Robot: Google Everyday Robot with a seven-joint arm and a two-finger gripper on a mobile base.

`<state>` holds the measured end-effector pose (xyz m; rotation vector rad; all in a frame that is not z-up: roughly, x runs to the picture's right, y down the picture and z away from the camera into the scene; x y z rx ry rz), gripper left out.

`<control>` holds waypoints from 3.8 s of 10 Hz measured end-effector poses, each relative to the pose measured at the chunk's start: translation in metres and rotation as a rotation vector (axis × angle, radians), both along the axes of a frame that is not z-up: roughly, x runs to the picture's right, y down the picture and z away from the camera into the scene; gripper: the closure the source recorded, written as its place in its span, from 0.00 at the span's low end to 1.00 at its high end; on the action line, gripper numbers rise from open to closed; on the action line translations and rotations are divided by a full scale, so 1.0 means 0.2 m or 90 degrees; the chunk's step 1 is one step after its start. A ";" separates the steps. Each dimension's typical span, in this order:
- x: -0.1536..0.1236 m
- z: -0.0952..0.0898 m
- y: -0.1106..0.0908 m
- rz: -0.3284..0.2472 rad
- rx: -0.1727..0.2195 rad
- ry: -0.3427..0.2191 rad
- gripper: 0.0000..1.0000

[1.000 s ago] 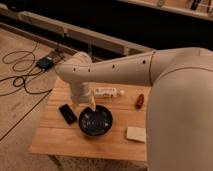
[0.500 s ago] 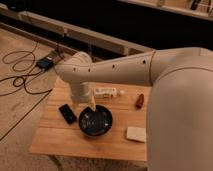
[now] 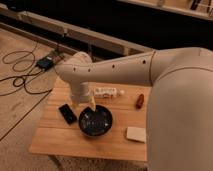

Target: Place the white sponge in the ceramic cup

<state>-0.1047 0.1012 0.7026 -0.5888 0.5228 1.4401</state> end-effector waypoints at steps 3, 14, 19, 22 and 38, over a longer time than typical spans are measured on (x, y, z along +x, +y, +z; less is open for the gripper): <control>0.00 0.00 0.00 0.000 0.000 0.000 0.35; 0.00 0.00 0.01 0.000 -0.001 0.000 0.35; 0.00 0.00 0.00 0.000 -0.001 0.000 0.35; 0.05 0.01 0.03 -0.017 -0.009 -0.003 0.35; 1.02 0.14 0.53 0.015 -0.017 0.145 0.35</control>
